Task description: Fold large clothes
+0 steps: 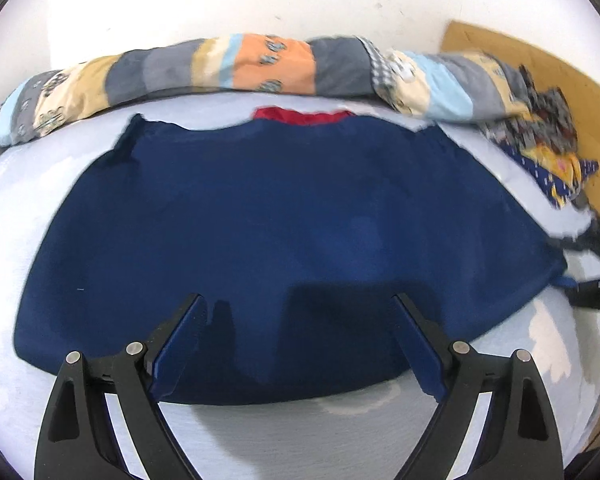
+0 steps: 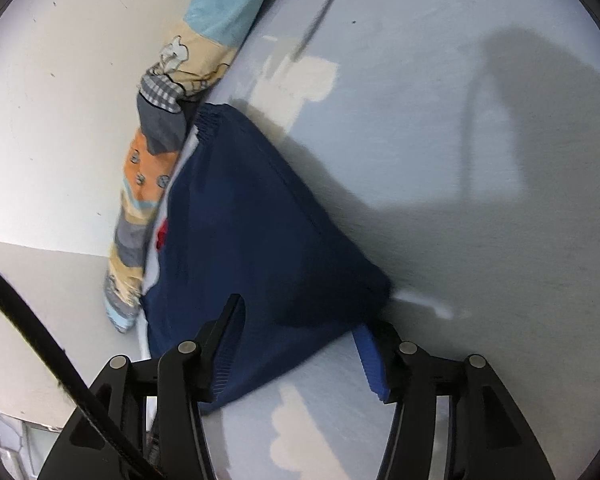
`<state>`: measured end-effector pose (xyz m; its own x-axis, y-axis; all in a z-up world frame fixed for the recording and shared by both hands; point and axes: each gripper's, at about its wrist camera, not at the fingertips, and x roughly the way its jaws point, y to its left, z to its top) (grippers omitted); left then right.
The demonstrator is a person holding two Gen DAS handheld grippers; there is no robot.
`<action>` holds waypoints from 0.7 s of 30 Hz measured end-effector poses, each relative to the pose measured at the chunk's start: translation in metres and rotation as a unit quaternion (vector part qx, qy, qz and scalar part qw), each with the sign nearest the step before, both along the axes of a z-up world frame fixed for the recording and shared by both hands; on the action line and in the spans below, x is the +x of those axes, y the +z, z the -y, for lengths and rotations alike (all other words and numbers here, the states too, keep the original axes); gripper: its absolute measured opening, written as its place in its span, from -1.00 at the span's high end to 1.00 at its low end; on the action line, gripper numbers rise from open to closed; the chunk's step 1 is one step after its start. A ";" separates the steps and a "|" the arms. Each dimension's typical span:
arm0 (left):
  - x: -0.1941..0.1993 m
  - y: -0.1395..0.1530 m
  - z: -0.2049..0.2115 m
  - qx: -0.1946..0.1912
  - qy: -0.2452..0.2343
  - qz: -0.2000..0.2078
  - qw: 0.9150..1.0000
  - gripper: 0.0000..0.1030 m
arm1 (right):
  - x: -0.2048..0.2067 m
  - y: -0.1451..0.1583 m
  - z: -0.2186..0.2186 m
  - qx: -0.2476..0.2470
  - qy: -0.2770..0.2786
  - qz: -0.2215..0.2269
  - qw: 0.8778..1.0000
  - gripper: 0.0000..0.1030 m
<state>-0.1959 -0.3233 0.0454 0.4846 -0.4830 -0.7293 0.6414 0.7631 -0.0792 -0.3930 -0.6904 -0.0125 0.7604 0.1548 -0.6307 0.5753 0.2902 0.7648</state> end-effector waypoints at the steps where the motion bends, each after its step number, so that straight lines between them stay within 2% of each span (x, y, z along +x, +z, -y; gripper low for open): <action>1: -0.005 -0.006 0.008 0.014 -0.013 -0.001 1.000 -0.77 | 0.002 -0.001 0.000 0.000 -0.003 0.005 1.000 -0.17; 4: -0.014 -0.016 0.023 0.052 -0.027 0.023 0.998 -0.78 | 0.009 -0.005 0.001 0.002 -0.003 0.027 1.000 -0.17; 8: -0.006 -0.017 0.019 0.036 -0.014 0.003 0.999 -0.77 | 0.019 -0.004 0.003 -0.012 0.009 0.051 0.999 -0.14; 14: -0.008 -0.018 0.019 0.040 -0.016 0.006 0.999 -0.78 | 0.049 -0.007 0.008 -0.029 0.022 0.055 0.998 -0.13; 15: -0.008 -0.019 0.019 0.041 -0.015 0.006 0.999 -0.78 | 0.054 -0.007 0.009 -0.033 0.025 0.055 0.998 -0.08; 16: -0.007 -0.019 0.018 0.041 -0.016 0.006 0.999 -0.78 | 0.056 -0.007 0.009 -0.035 0.027 0.048 0.998 0.14; 17: -0.007 -0.019 0.018 0.042 -0.016 0.006 0.999 -0.78 | 0.057 -0.008 0.009 -0.031 0.030 0.046 0.998 0.45; 20: -0.007 -0.016 0.019 0.044 -0.013 0.014 0.999 -0.78 | 0.061 -0.002 0.009 -0.035 0.052 0.037 0.997 0.71; 21: -0.008 -0.014 0.019 0.041 -0.013 0.017 0.999 -0.78 | 0.060 0.004 0.008 -0.041 0.054 0.042 0.997 0.72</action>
